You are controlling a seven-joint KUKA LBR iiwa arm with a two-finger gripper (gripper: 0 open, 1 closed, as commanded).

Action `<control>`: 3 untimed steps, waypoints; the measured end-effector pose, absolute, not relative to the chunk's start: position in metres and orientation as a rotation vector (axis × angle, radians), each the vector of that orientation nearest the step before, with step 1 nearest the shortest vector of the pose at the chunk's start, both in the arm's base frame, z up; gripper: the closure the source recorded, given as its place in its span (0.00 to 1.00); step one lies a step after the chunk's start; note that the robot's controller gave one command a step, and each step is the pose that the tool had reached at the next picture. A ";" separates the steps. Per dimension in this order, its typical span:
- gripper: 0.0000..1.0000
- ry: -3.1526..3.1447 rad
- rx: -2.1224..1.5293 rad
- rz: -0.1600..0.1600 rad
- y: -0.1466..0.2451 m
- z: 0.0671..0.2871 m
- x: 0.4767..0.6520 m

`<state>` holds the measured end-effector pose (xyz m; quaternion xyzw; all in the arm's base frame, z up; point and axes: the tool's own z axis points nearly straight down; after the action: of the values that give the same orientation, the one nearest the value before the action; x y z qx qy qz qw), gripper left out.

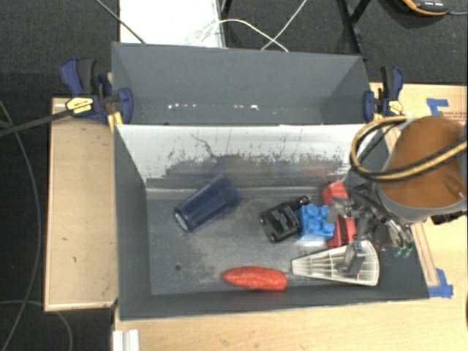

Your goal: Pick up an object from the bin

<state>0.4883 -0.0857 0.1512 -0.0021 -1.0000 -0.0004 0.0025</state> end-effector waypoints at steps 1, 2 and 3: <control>0.00 -3.144 0.003 0.001 -0.085 0.155 0.490; 0.00 -3.150 0.123 0.001 -0.123 0.074 0.483; 0.00 -3.150 0.220 0.003 -0.135 0.135 0.479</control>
Offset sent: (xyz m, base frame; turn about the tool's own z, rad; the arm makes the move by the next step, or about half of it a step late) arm -0.0089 -0.0378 -0.0812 -0.0818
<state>0.4788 -0.1351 0.1350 0.0698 -0.9975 0.0011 -0.0079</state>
